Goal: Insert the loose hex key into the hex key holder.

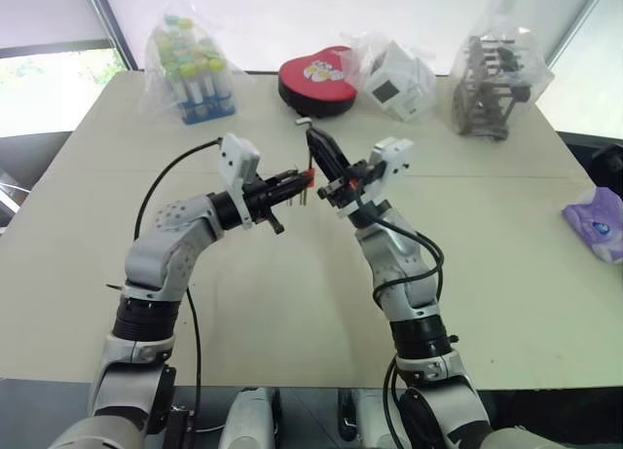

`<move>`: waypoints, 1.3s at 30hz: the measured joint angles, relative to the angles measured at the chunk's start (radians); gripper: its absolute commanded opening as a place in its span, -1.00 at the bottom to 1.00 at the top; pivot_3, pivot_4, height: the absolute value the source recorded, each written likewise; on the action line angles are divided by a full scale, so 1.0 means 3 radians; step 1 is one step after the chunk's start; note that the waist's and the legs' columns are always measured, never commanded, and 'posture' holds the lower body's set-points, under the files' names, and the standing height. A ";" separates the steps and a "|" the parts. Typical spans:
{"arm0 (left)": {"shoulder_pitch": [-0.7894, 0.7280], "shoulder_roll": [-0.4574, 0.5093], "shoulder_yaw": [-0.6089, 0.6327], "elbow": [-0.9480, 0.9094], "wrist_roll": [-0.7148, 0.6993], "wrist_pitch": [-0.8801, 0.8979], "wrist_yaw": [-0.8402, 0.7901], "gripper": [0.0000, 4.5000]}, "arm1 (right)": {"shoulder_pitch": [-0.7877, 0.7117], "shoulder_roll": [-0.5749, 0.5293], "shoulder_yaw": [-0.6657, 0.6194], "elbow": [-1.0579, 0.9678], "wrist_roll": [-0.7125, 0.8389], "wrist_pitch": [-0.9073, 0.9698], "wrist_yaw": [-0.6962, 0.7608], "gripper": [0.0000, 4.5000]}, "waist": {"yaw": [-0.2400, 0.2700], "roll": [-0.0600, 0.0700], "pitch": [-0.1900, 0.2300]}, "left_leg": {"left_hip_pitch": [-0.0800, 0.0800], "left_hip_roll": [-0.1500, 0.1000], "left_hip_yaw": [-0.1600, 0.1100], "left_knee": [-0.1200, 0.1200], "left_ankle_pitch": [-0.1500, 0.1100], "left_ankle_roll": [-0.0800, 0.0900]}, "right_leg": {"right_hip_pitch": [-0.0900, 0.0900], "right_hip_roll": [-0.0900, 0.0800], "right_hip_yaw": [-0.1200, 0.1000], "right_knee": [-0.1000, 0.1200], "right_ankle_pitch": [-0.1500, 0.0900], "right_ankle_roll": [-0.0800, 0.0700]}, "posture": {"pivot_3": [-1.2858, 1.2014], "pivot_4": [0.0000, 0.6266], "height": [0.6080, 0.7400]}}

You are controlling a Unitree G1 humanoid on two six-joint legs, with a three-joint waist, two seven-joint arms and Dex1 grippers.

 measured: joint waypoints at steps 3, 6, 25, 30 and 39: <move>0.0000 0.0000 0.0000 0.0000 -0.0026 0.0000 0.0002 -1.00 | 0.0000 0.0000 0.0000 0.0001 -0.0004 -0.0016 0.0000 -0.98 | 0.0000 0.0000 0.0000 | 0.0000 0.0000 0.0000 0.0000 0.0000 0.0000 | 0.0000 0.0000 0.0000 0.0000 0.0000 0.0000 | 0.03 -0.52 1.00; 0.0002 0.0000 0.0001 0.0000 -0.0046 0.0001 0.0007 -1.00 | 0.0000 -0.0001 -0.0002 0.0003 -0.0006 -0.0027 0.0000 -0.98 | 0.0000 0.0000 0.0000 | 0.0000 0.0000 0.0000 0.0000 0.0000 0.0000 | 0.0000 0.0000 0.0000 0.0000 0.0000 0.0000 | 0.03 -0.52 1.00; 0.0002 -0.0032 0.0044 0.0039 -0.0053 0.0004 0.0111 -1.00 | 0.0053 -0.0028 0.0010 0.0020 -0.0030 -0.0056 0.0011 -0.98 | 0.0004 0.0000 0.0000 | 0.0000 0.0000 0.0000 0.0000 0.0000 0.0000 | 0.0001 0.0000 0.0000 0.0000 0.0000 0.0000 | 0.03 -0.52 1.00; -0.0010 -0.0071 0.0047 0.0086 -0.0048 -0.0024 0.0148 -1.00 | 0.0267 -0.0206 0.0075 -0.0136 -0.0077 -0.0056 0.0070 -0.56 | 0.0004 -0.0002 -0.0001 | 0.0000 0.0000 0.0000 0.0000 0.0000 0.0000 | 0.0001 0.0000 0.0000 0.0000 0.0000 0.0000 | 0.03 -0.52 1.00; -0.0040 -0.0072 0.0092 0.0089 -0.0045 -0.0084 0.0144 -1.00 | 0.0618 -0.0467 0.0096 -0.0269 -0.0158 0.0007 0.0134 0.56 | 0.0003 -0.0001 -0.0001 | 0.0001 0.0000 -0.0001 0.0000 0.0000 0.0000 | 0.0001 0.0001 0.0000 0.0001 0.0000 0.0000 | 0.03 -0.52 1.00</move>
